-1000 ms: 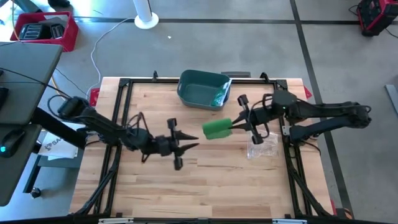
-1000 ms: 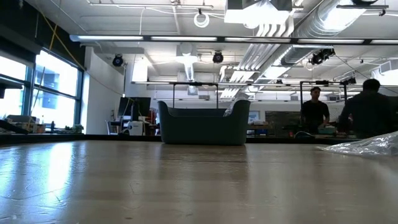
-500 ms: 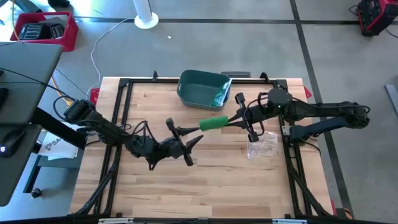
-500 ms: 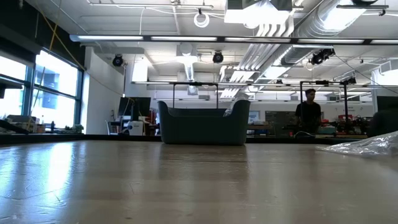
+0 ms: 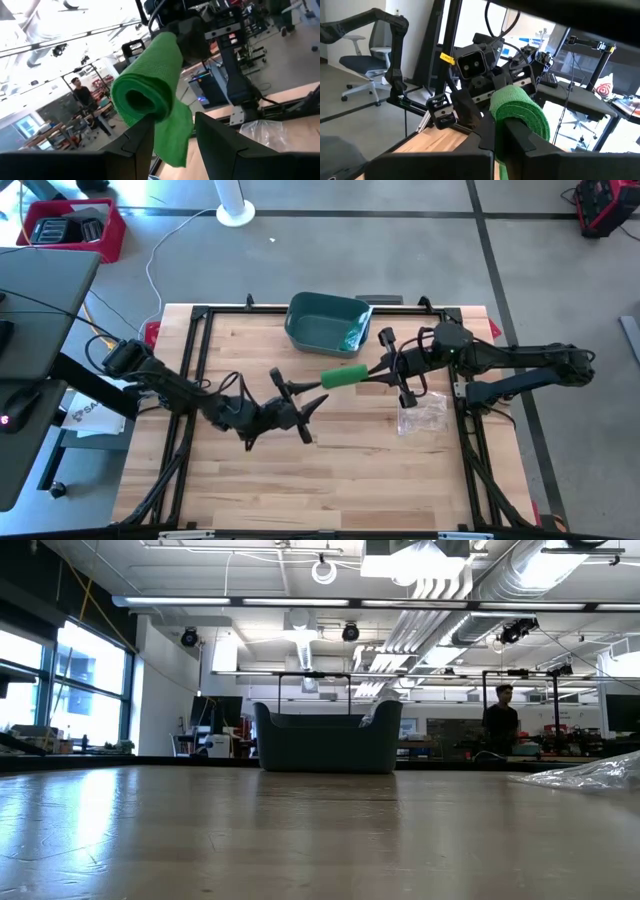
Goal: Roll bandage
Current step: Roll the green bandage
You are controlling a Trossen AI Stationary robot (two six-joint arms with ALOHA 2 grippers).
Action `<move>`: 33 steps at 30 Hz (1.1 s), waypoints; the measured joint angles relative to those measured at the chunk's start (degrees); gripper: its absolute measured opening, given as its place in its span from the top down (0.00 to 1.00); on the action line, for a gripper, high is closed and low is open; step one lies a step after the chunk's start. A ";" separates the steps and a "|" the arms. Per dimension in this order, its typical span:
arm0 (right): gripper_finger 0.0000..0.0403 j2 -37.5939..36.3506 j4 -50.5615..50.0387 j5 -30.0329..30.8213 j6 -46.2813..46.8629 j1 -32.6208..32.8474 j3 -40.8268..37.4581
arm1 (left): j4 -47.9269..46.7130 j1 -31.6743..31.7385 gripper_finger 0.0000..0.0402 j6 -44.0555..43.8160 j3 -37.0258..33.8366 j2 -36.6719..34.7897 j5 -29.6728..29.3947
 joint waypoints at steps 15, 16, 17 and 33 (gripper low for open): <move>0.99 -0.02 -1.77 0.03 1.07 -1.83 0.00 | -1.18 0.84 0.66 1.47 0.00 0.00 0.79; 0.99 -0.02 -1.93 0.03 1.05 -1.84 0.00 | -1.20 0.99 0.66 1.58 0.00 0.00 0.42; 0.99 -0.02 -2.01 0.06 1.05 -1.86 0.00 | -1.22 1.07 0.65 1.93 0.00 0.00 -0.41; 0.98 -0.02 -1.94 -0.17 1.15 -1.85 0.00 | -0.04 5.31 0.65 -4.57 -0.02 -0.22 11.44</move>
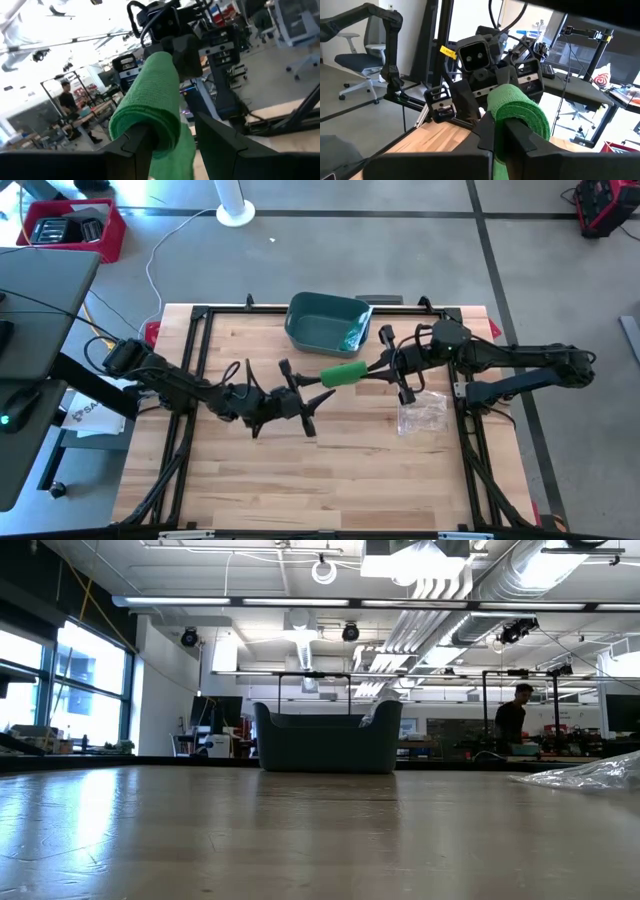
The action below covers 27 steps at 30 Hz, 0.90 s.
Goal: Roll bandage
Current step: Roll the green bandage
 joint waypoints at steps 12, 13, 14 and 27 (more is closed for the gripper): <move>0.98 0.00 -2.23 -0.32 -1.53 0.02 0.00 | -0.14 1.65 0.76 -5.14 0.00 0.00 0.32; 0.98 0.00 -2.22 -0.33 -1.13 0.02 0.00 | -0.19 1.54 0.80 -5.45 0.00 0.00 0.31; 0.97 0.00 -2.21 -0.30 -0.93 0.02 0.00 | -0.24 1.24 0.83 -5.50 0.00 0.00 0.21; 0.60 2.59 -20.38 11.97 0.81 -0.06 -0.04 | -4.95 -1.10 0.98 -13.06 -0.02 -2.33 -14.41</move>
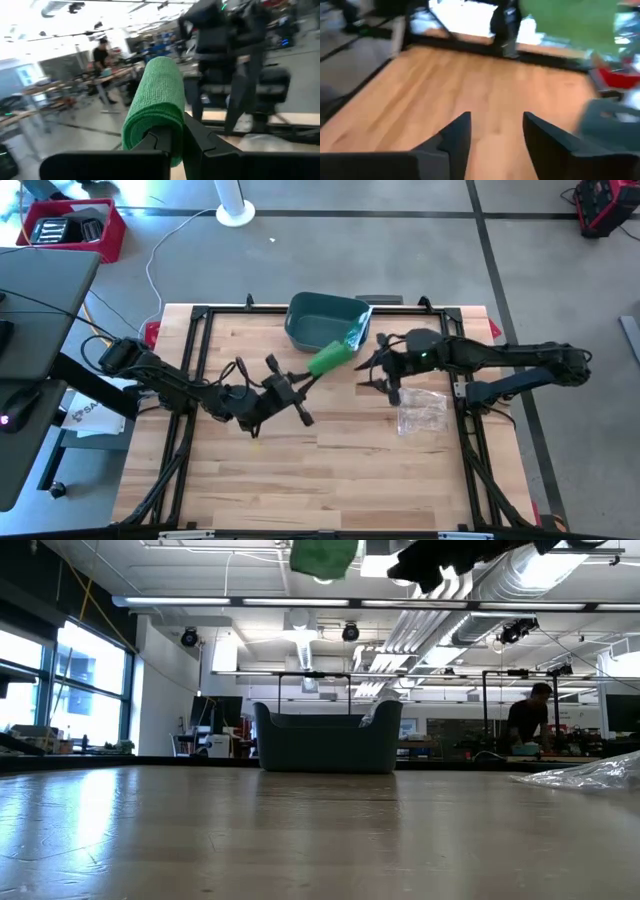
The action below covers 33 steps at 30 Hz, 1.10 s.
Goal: Roll bandage
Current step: Roll the green bandage
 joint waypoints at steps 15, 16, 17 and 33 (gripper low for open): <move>0.55 9.38 20.20 7.82 -3.77 5.20 0.02 | 2.31 -2.62 0.97 1.47 0.00 -1.59 3.78; 0.55 8.58 18.64 9.38 -3.88 5.09 0.02 | 2.38 -2.64 0.97 1.50 0.00 -1.88 3.78; 0.55 7.67 17.81 10.36 -3.88 4.95 0.00 | 2.34 -2.64 0.97 1.47 0.00 -2.03 3.80; 0.55 5.08 26.97 0.94 -3.70 5.45 0.04 | 0.09 -1.88 0.97 -2.46 0.00 -1.93 12.41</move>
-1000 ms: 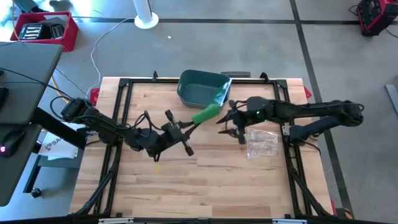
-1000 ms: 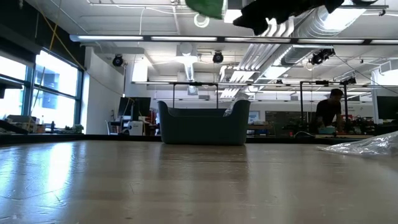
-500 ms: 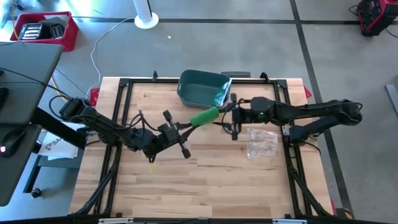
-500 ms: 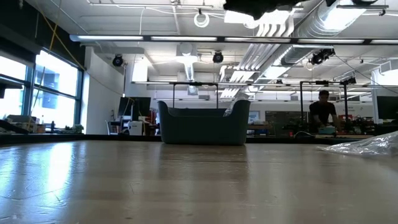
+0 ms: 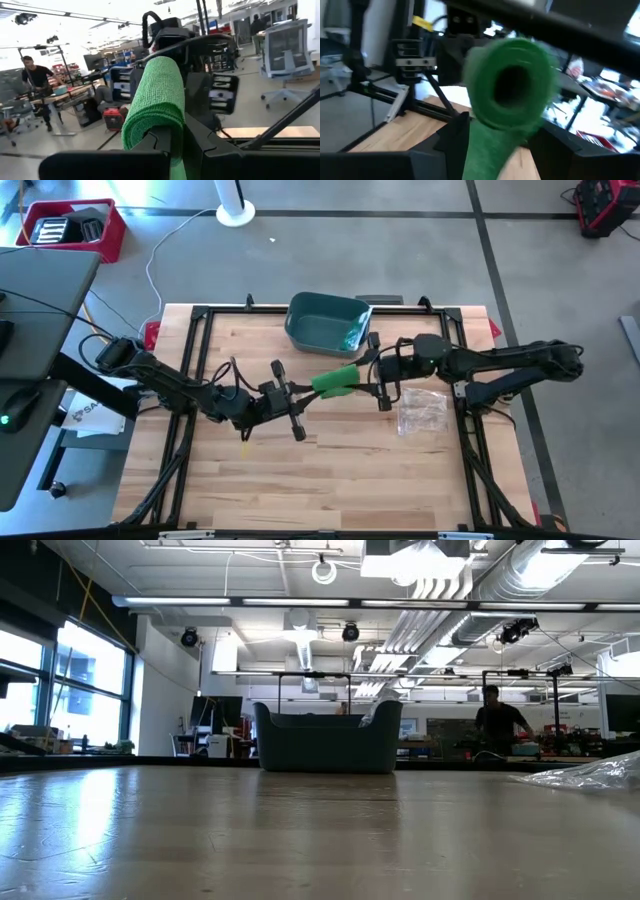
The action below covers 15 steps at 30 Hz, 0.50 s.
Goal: Roll bandage
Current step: Roll the green bandage
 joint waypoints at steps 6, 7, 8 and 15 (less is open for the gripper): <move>0.59 3.37 4.91 0.62 -5.02 2.11 0.00 | -1.04 1.71 0.97 0.02 0.00 0.03 6.26; 0.63 3.66 5.63 1.39 -5.32 2.51 0.00 | -1.39 2.04 0.97 -0.05 0.00 0.03 7.13; 0.67 3.87 5.98 2.15 -5.37 2.83 0.00 | -1.79 2.34 0.97 -0.61 0.00 0.03 7.74; 0.97 4.28 3.26 2.83 -4.06 3.28 0.00 | -2.48 2.02 0.97 0.70 0.00 -0.77 8.29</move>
